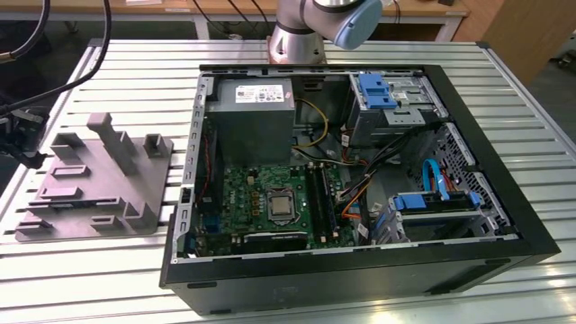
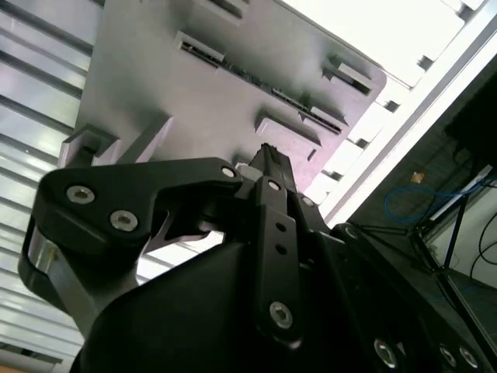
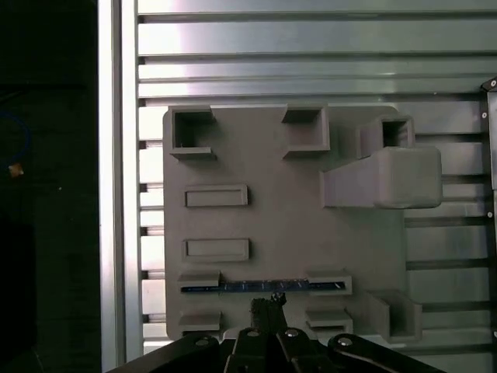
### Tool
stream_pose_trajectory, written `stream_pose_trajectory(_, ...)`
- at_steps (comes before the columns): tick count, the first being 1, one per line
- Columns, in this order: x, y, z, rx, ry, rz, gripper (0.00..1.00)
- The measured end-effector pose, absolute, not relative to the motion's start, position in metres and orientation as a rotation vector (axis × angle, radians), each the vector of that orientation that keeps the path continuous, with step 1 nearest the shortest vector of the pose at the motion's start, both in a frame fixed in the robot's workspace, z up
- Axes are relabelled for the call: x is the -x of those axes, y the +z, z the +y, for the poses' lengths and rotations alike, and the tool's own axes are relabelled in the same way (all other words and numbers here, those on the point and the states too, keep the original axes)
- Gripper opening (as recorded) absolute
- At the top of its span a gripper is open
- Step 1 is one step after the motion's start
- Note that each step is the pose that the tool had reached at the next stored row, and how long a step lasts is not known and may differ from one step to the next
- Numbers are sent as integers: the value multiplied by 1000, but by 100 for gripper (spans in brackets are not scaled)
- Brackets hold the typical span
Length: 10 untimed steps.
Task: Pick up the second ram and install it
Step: 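Pick up the second ram and move it above second insertion slot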
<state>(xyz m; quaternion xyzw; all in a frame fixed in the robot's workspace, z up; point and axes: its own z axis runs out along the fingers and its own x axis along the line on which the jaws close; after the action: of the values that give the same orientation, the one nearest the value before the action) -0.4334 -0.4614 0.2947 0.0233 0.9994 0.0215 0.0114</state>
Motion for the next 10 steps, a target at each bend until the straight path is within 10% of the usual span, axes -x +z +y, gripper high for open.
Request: stream_pose_trajectory(10, 433, 284, -462, -72, 68, 3117, 10)
